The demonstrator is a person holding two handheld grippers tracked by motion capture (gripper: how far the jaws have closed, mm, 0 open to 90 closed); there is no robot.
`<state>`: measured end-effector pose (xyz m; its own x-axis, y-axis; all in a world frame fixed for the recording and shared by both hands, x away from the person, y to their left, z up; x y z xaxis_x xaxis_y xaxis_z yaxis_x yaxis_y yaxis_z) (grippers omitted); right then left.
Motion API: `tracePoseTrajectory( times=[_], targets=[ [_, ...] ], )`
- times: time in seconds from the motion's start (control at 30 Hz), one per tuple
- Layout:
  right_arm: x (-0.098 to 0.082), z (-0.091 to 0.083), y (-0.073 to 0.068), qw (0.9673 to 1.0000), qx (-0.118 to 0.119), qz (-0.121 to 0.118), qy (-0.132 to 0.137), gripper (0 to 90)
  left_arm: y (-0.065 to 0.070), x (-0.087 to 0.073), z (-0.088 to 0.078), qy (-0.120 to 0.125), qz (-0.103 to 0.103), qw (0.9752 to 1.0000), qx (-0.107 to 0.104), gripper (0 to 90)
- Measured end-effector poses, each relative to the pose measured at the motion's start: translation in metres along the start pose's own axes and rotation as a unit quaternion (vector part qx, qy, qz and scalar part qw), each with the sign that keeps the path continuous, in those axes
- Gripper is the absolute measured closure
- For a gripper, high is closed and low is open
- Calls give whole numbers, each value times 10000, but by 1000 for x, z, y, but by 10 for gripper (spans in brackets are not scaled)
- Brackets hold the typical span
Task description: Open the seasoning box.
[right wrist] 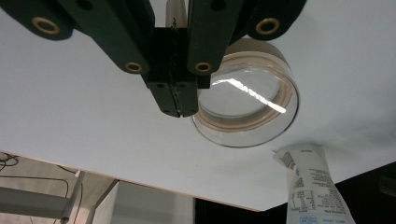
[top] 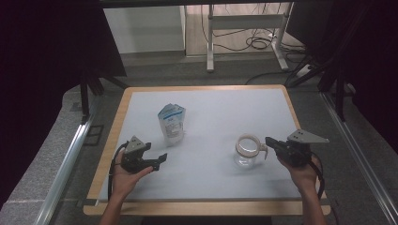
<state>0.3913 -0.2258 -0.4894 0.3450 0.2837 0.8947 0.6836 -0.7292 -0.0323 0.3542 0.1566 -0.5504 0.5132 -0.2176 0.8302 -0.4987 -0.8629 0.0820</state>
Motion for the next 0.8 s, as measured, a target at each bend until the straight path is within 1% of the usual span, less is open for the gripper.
tracePoseTrajectory(
  times=[0.13,0.37,0.5,0.63,0.8],
  targets=[
    [-2,2,-1,10000,-8,-31,-50,900,2,0,0,27,22,10000,-9,240],
    [-5,3,-5,9998,-46,-114,-148,900,4,0,1,43,25,10000,2,249],
    [-6,1,-4,9998,-71,-106,-151,900,5,-1,4,14,70,10000,31,253],
    [-7,0,-3,9999,-22,-36,-108,900,9,-3,7,-30,143,9999,49,265],
    [-7,0,-2,10000,-16,-20,-91,900,13,-2,8,2,207,9998,70,288]
  ],
)
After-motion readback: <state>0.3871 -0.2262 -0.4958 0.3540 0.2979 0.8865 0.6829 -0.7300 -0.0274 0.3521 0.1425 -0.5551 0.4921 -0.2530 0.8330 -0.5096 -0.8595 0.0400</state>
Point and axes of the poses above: each handheld gripper's, and its own axes: z roughly forward along the jaws, x roughly out of its top, y roughly to its right, the point moved 10 cm from there along z, roughly forward along the jaws, and after that the axes turned 4 degrees about x, right-handed, at the moved point
